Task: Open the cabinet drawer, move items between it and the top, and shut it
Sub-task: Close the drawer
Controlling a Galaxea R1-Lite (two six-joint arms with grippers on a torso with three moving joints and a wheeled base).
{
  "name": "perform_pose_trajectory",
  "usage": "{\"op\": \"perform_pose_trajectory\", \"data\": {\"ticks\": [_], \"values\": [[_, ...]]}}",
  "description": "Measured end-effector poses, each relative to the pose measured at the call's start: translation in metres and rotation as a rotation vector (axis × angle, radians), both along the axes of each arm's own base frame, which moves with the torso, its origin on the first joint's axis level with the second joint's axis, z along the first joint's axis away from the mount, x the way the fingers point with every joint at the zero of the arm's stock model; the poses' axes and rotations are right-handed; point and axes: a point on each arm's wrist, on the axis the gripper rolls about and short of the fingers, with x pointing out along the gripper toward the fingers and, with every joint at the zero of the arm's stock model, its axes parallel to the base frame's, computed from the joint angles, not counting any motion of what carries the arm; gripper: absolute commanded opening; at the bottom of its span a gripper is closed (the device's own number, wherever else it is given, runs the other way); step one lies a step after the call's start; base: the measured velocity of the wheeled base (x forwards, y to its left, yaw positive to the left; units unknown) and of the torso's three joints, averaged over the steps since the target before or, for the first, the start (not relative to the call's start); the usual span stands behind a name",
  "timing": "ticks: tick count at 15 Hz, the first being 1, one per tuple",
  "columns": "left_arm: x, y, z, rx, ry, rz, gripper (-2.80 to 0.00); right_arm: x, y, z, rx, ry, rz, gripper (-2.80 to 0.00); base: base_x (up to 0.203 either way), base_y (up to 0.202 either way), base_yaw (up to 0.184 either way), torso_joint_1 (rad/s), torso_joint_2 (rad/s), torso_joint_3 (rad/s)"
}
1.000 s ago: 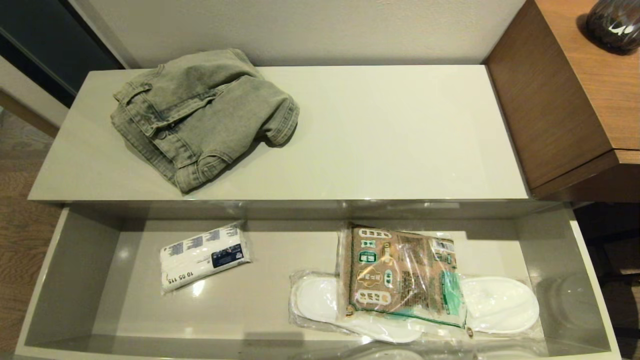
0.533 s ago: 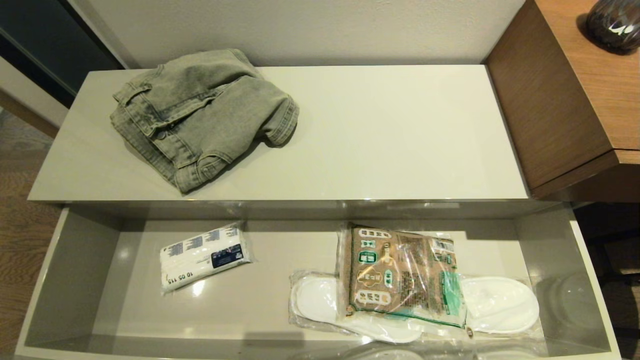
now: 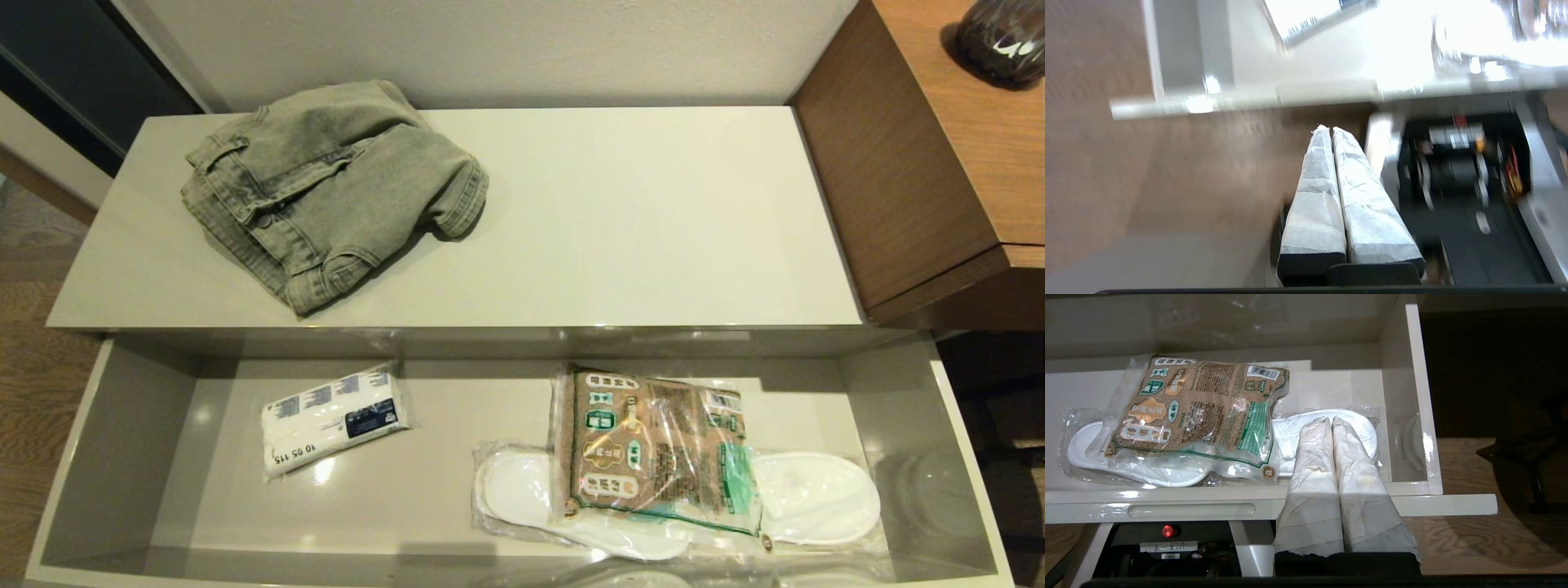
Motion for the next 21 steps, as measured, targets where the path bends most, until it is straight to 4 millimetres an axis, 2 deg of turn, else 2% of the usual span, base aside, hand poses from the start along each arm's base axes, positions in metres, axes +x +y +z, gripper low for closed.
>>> {"op": "perform_pose_trajectory", "data": {"ticks": [7,9,11,14,21], "values": [[0.052,0.0,-0.015,0.009,-0.25,0.008,-2.8,0.0,0.0,0.0,0.0,0.0,0.0,-2.8,0.0,0.0,0.0,0.0,0.0,0.0],[0.073,0.0,-0.036,0.017,-0.296,-0.001,-2.8,0.0,0.0,0.0,0.0,0.0,0.0,-2.8,0.0,0.0,0.0,0.0,0.0,0.0],[0.086,0.0,-0.055,0.009,-0.326,0.002,-2.8,0.0,0.0,0.0,0.0,0.0,0.0,-2.8,0.0,0.0,0.0,0.0,0.0,0.0],[0.091,0.0,-0.068,-0.045,-0.286,0.017,-2.8,0.0,0.0,0.0,0.0,0.0,0.0,-2.8,0.0,0.0,0.0,0.0,0.0,0.0],[0.091,0.0,-0.07,-0.071,-0.278,0.023,-2.8,0.0,0.0,0.0,0.0,0.0,0.0,-2.8,0.0,0.0,0.0,0.0,0.0,0.0]]}}
